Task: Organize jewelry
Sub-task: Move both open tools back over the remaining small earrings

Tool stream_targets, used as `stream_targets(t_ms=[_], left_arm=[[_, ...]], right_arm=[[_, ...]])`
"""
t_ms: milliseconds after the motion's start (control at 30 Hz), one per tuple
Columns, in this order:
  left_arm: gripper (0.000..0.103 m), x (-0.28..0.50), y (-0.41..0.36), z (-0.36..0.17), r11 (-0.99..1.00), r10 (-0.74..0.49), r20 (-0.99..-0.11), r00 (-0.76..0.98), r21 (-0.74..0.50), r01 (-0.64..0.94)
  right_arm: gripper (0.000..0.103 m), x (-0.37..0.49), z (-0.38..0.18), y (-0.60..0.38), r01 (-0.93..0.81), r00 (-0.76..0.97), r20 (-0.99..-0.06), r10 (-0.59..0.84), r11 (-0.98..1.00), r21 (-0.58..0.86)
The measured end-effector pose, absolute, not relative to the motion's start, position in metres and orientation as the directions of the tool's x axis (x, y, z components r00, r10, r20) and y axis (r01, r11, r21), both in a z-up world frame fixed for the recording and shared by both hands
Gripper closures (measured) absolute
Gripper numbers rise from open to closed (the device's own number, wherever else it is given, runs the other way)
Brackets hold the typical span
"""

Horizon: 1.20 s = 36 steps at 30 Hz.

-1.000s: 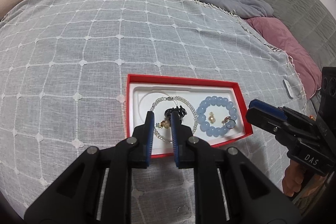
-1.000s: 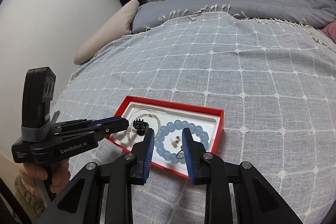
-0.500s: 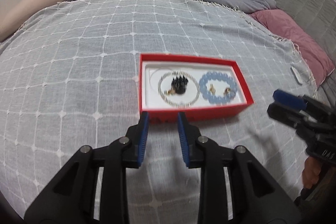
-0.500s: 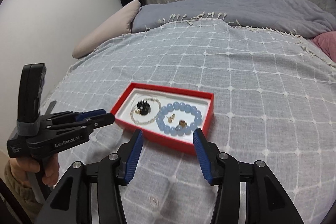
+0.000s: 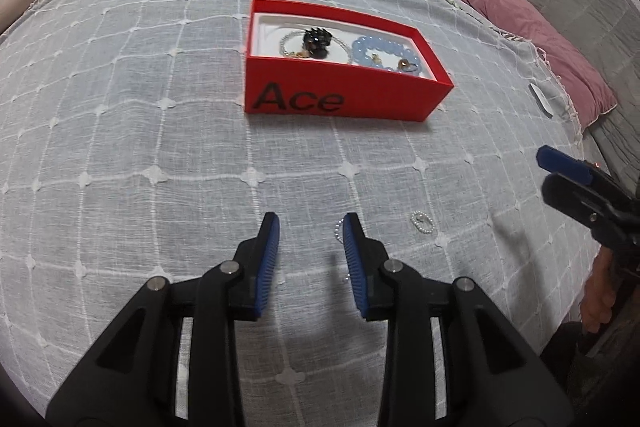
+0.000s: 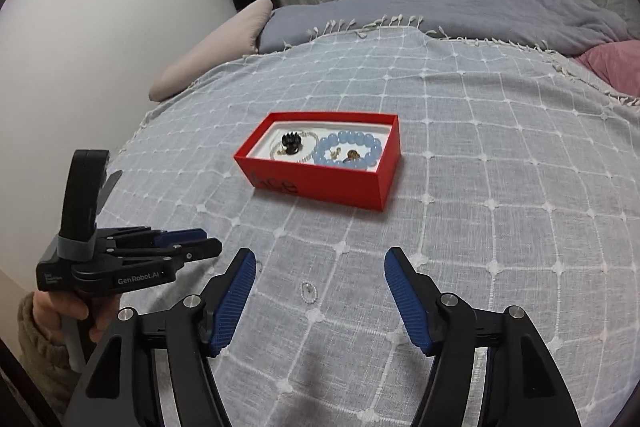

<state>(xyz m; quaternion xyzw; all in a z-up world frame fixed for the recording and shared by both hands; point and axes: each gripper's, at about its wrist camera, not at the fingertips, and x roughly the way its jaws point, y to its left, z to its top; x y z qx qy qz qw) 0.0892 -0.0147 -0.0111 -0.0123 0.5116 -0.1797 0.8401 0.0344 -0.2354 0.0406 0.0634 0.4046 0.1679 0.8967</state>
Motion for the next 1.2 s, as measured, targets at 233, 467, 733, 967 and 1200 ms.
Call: stream_targets(t_ms=[233, 467, 733, 967, 1200], left_arm=[[0.068, 0.092, -0.022, -0.029, 0.924, -0.329, -0.877, 0.350, -0.223, 0.311], [0.068, 0.094, -0.027, -0.039, 0.915, -0.332, -0.888, 0.319, -0.220, 0.340], [0.068, 0.085, -0.026, -0.029, 0.898, -0.354, -0.880, 0.317, -0.224, 0.380], [0.074, 0.068, -0.051, -0.043, 0.868, -0.274, -0.908, 0.317, -0.092, 0.488], [0.097, 0.067, -0.057, -0.045, 0.859, -0.263, -0.905, 0.334, -0.062, 0.508]], right_arm=[[0.058, 0.040, 0.025, -0.233, -0.235, 0.593, -0.732, 0.335, 0.942, 0.240], [0.061, 0.039, 0.014, -0.218, -0.278, 0.582, -0.753, 0.307, 0.945, 0.170], [0.070, 0.032, 0.013, -0.204, -0.352, 0.566, -0.753, 0.336, 0.924, 0.148], [0.071, 0.036, 0.009, -0.208, -0.337, 0.558, -0.764, 0.325, 0.930, 0.149], [0.071, 0.037, 0.008, -0.209, -0.334, 0.551, -0.768, 0.327, 0.929, 0.157]])
